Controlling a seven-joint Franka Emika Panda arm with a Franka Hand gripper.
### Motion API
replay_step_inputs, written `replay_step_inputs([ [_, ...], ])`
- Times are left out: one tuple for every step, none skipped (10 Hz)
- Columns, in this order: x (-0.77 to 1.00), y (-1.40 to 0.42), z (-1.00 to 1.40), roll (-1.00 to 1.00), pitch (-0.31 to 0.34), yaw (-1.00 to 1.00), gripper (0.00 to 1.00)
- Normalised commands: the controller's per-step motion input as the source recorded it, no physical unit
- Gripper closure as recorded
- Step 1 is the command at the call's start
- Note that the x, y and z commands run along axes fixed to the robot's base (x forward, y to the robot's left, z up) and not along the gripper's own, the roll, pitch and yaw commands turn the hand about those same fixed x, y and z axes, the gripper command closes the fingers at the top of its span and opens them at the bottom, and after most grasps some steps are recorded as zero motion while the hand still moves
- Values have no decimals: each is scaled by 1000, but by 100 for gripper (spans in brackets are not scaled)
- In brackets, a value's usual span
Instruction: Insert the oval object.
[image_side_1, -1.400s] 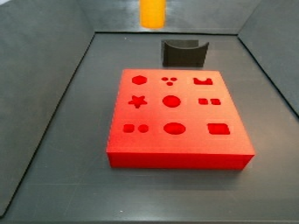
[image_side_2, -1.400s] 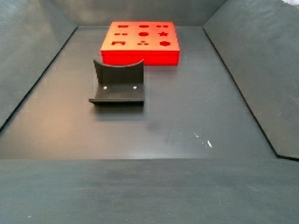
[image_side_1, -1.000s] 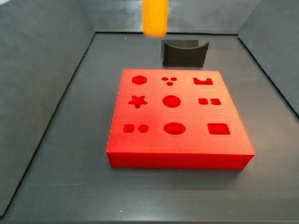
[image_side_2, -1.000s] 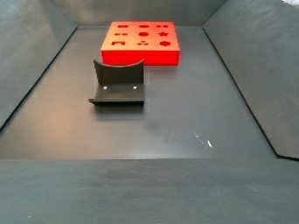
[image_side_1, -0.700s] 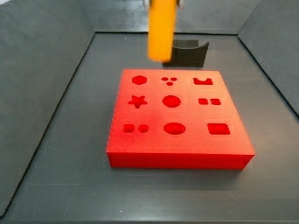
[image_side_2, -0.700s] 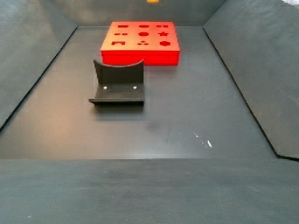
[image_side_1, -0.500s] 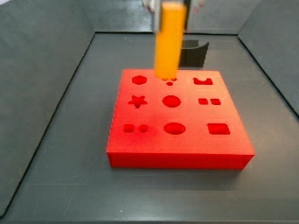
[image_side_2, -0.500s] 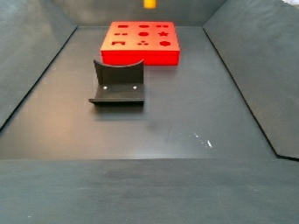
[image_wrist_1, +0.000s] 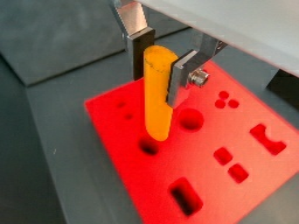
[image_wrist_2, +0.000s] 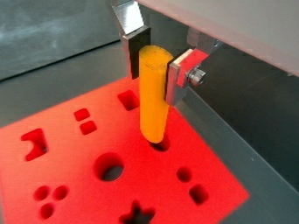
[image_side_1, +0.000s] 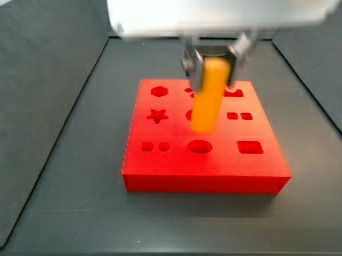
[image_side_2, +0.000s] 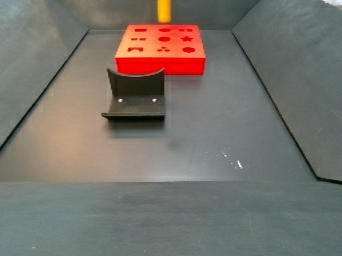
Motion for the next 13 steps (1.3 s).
replay_step_inputs([
  [120, -431, -166, 101, 19, 460, 100],
  [91, -280, -117, 59, 6, 411, 100],
  [186, -11, -91, 34, 14, 200, 100],
  [0, 177, -109, 0, 60, -26, 100],
  [-134, 234, -23, -36, 4, -223, 100],
  [-126, 194, 0, -59, 4, -291, 100],
  [-166, 120, 0, -31, 0, -326, 100],
  [-180, 46, -29, -56, 0, -231, 100],
  [-51, 0, -123, -201, -97, -49, 100],
  [-86, 0, -137, -167, -107, 0, 100],
  [0, 0, -177, -103, -89, 0, 100],
  [-100, 26, -271, -74, -104, 0, 100],
  [-371, 0, -246, -83, -113, -57, 100],
])
